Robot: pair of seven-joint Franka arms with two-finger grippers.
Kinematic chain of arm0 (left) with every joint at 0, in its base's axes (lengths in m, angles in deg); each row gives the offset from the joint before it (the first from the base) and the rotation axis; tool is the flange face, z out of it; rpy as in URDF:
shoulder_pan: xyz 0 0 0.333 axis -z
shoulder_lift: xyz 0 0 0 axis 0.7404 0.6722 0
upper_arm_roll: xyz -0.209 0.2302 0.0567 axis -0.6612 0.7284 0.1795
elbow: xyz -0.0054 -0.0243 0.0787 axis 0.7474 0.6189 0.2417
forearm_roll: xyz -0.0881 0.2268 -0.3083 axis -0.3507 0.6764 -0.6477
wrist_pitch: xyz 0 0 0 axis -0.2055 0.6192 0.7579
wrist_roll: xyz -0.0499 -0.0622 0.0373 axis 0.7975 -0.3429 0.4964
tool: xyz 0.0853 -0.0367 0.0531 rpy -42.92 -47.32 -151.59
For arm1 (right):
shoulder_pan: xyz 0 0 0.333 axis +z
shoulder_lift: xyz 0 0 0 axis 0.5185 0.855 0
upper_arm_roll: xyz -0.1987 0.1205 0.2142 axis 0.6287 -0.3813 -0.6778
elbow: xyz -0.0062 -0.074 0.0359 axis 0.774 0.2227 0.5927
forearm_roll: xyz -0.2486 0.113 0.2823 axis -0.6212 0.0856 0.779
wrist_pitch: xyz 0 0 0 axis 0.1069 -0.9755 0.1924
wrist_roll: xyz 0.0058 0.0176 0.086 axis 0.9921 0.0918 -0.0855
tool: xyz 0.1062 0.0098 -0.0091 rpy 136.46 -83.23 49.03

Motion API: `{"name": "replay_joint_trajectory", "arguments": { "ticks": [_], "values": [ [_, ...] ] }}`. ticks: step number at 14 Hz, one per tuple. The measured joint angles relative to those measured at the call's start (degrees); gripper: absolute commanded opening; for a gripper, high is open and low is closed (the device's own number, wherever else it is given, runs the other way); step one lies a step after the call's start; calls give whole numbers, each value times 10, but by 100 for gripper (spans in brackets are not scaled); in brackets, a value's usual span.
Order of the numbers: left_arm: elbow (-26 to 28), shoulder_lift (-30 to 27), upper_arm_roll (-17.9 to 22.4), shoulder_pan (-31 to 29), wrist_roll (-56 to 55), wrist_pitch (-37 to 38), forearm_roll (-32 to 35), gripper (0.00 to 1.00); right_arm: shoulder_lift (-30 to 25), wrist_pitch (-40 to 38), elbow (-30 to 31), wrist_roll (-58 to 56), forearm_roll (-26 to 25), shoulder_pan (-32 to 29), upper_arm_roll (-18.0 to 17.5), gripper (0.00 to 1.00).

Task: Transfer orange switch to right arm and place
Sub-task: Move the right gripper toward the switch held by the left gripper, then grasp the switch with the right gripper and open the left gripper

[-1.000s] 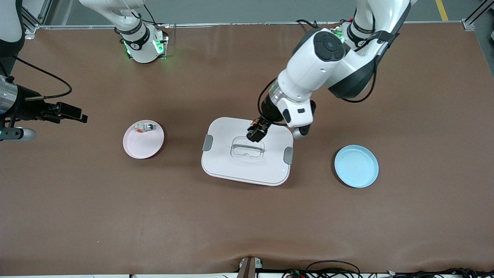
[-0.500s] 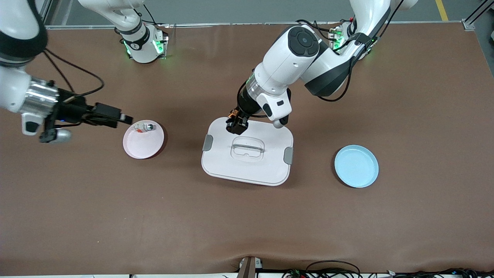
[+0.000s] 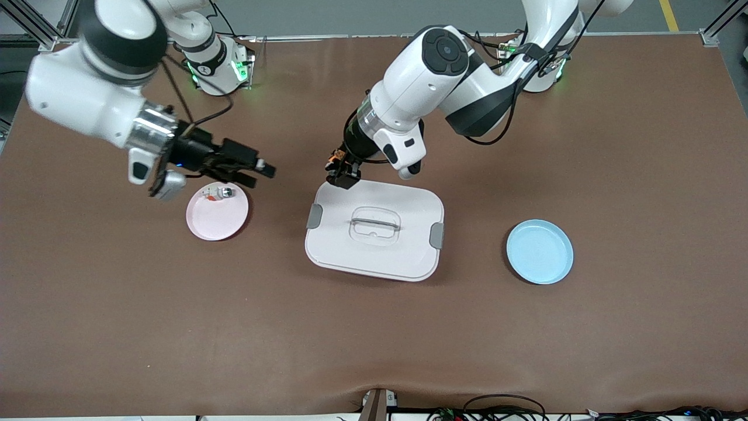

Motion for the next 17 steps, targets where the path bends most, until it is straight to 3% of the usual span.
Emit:
{"name": "replay_joint_trajectory", "arguments": {
  "ticks": [3,17],
  "values": [
    [0,0,0,3,-3,1,-3,0,0,46,15,-53,45,47,-1,100],
    [-7,1,0,4,-3,2,-3,0,-1,88,54,-93,64,101,2,100]
  ]
}}
